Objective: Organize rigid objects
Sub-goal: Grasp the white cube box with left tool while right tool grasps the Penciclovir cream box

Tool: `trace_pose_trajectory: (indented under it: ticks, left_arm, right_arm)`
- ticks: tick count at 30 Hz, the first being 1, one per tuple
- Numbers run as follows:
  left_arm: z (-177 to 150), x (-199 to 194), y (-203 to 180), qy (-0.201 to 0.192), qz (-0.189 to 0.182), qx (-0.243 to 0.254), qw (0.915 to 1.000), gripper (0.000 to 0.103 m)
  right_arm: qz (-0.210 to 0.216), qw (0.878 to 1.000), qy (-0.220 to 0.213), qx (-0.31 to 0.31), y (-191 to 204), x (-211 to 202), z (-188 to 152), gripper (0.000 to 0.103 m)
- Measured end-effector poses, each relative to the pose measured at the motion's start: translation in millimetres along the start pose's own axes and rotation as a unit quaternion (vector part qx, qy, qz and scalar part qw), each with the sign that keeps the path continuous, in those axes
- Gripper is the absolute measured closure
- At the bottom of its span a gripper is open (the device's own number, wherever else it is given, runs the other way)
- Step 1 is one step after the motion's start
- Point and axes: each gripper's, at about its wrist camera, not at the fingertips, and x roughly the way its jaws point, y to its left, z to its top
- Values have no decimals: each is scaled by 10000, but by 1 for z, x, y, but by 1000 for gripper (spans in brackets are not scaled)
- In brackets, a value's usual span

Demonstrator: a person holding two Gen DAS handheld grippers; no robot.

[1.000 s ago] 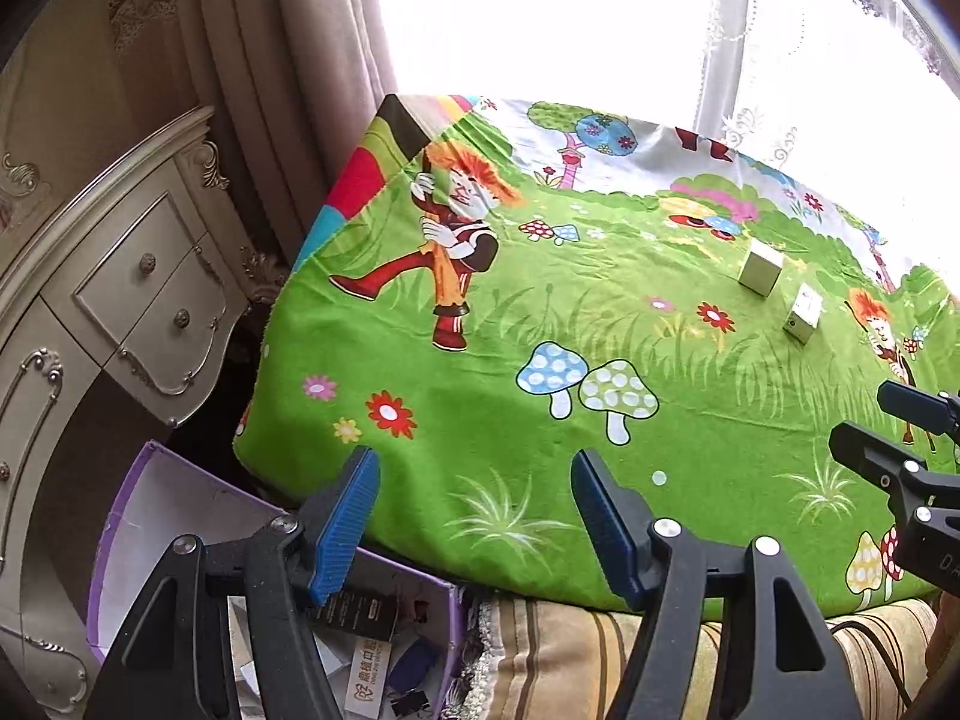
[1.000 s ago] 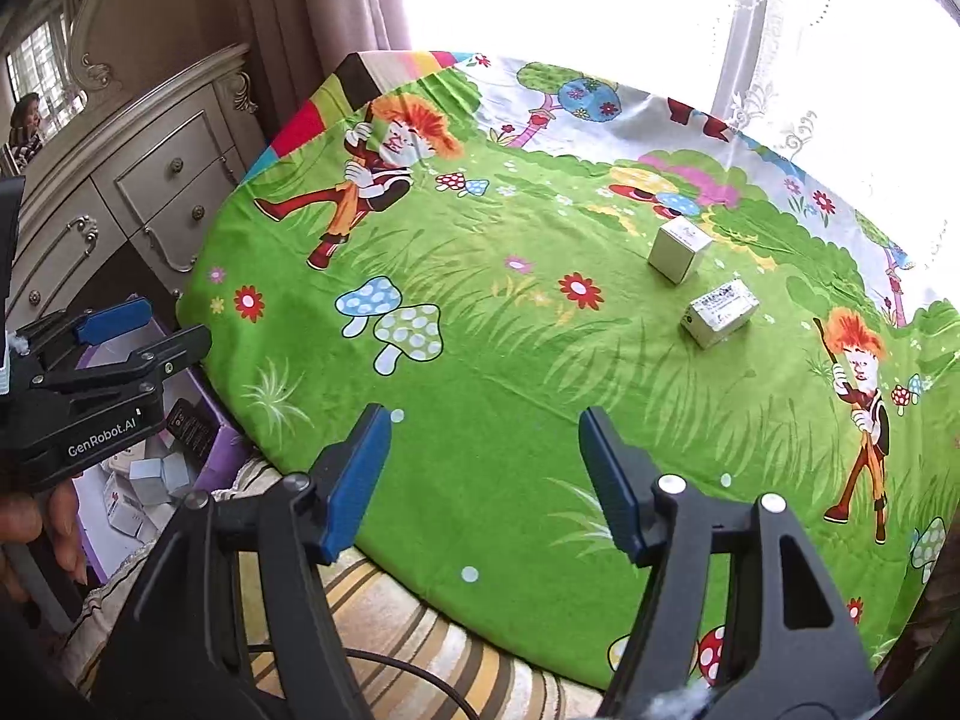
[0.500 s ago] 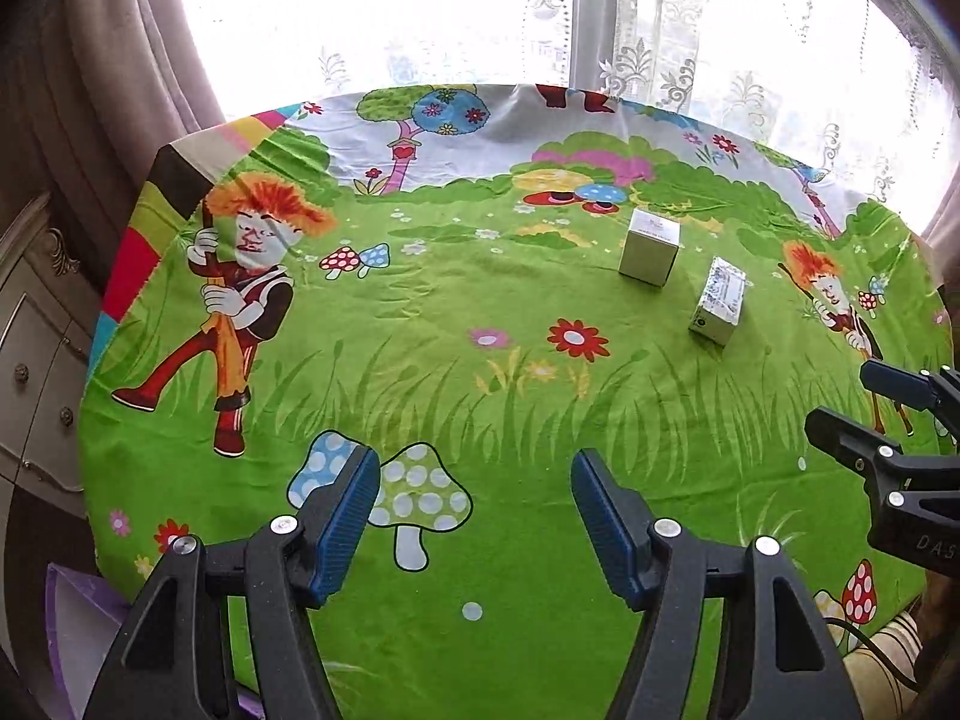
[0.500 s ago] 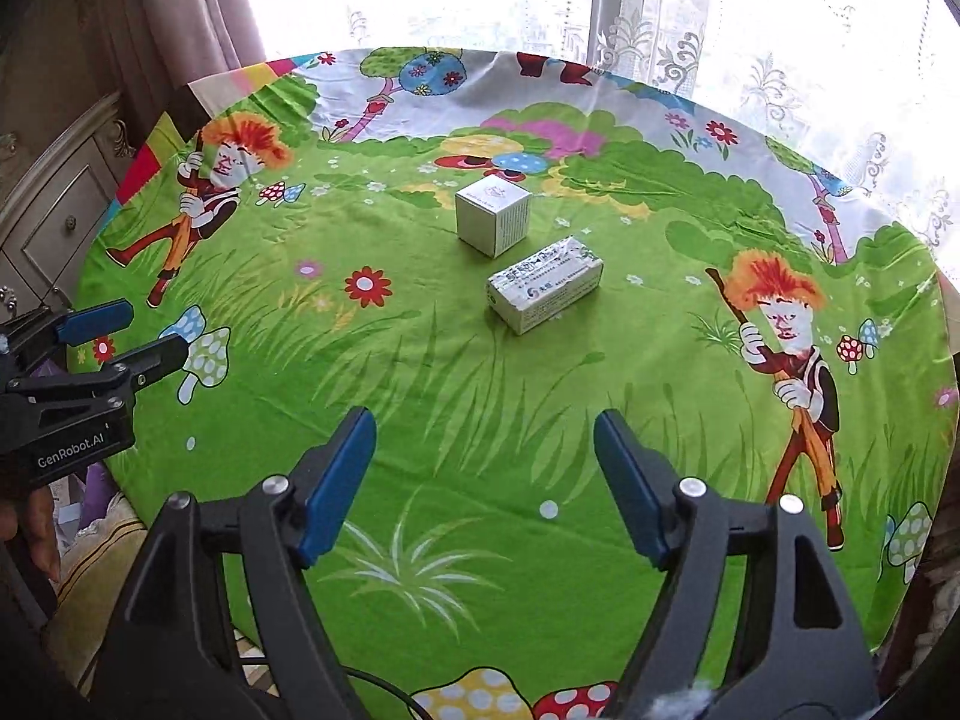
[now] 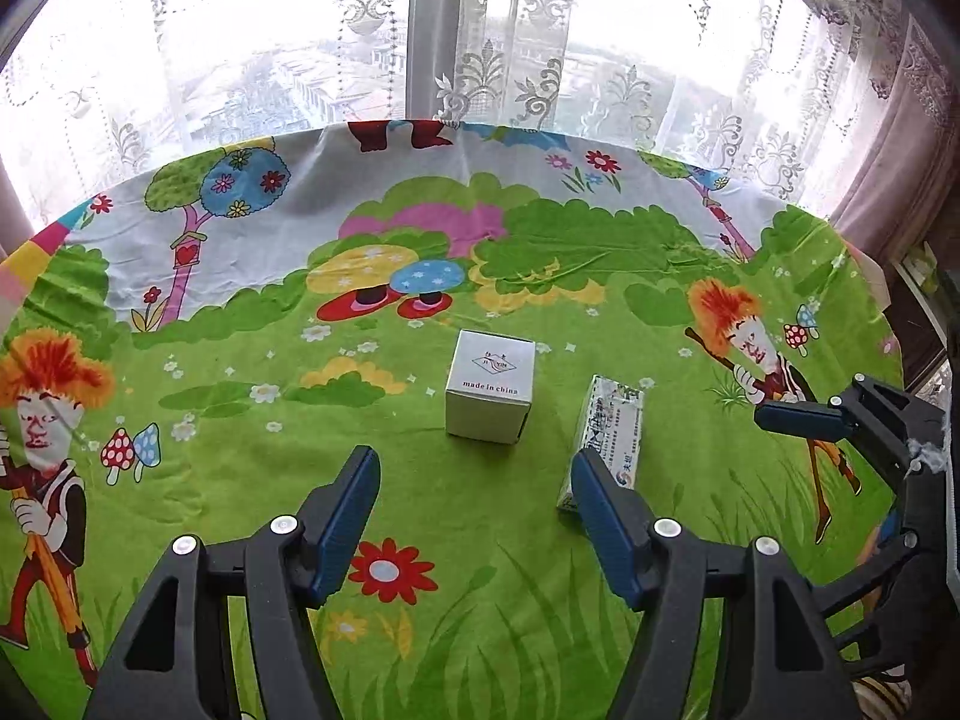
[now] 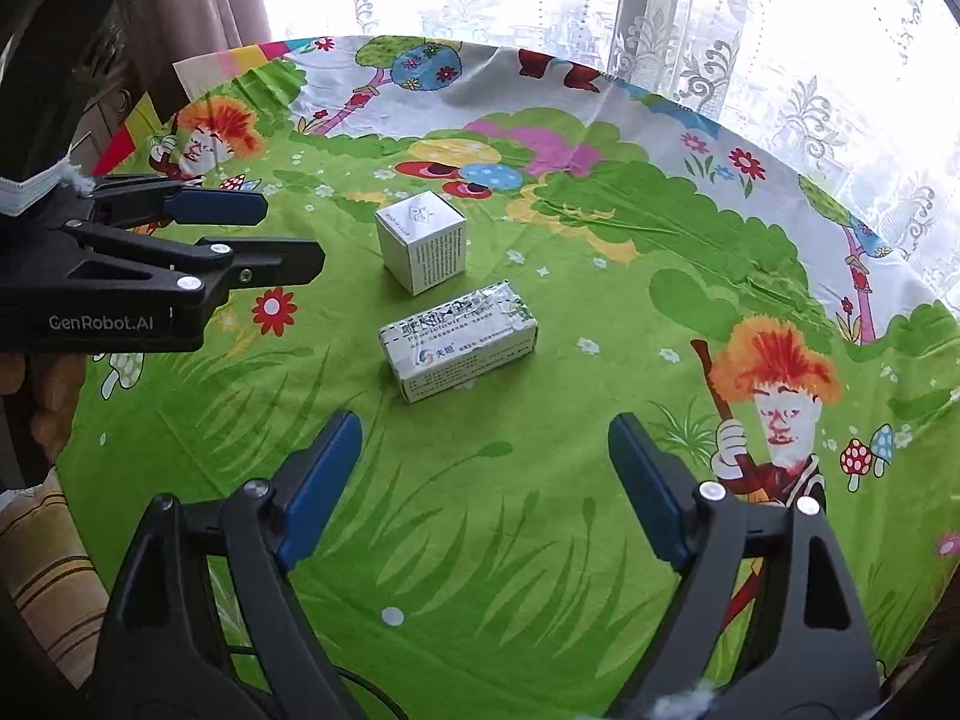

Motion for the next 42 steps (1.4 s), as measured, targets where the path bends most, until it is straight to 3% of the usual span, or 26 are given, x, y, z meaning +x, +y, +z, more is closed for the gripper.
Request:
trace_pose_trajectory:
  ticks: [5,12,14,15,16,18,20,30,36,42]
  left_arm:
    - [16,28,-4,237,-48,183,9995,36]
    - [24,55,-4,429,-210,259,9985,37]
    - [27,61,-6,448,-294,272,9982,43]
    - [28,65,-7,525,-309,271,9978,56]
    - [28,68,-8,593,-310,261,9974,61]
    - [28,68,-10,555,-314,299,9975,61]
    - [27,66,-10,532,-286,266,9978,61]
    - [8,28,6,458,146,-269,9985,61]
    - [-15,-14,10,334,537,-447,9970,61]
    - [-41,-58,16,189,781,-672,9945,61]
  right_arm:
    - [103,9978,24,-650,5,23,15,11]
    - [323,9950,283,-904,-1,61,29,11]
    - [387,9953,315,-828,-4,68,32,11]
    - [458,9954,318,-783,-4,71,33,11]
    - [481,9954,352,-745,-4,74,34,11]
    - [441,9952,458,-748,-1,80,34,22]
    - [390,9956,412,-750,2,81,33,22]
    - [233,9984,341,-385,12,62,18,23]
    - [-122,9997,199,-13,21,26,7,23]
    - [-132,9988,19,471,29,-15,1,22]
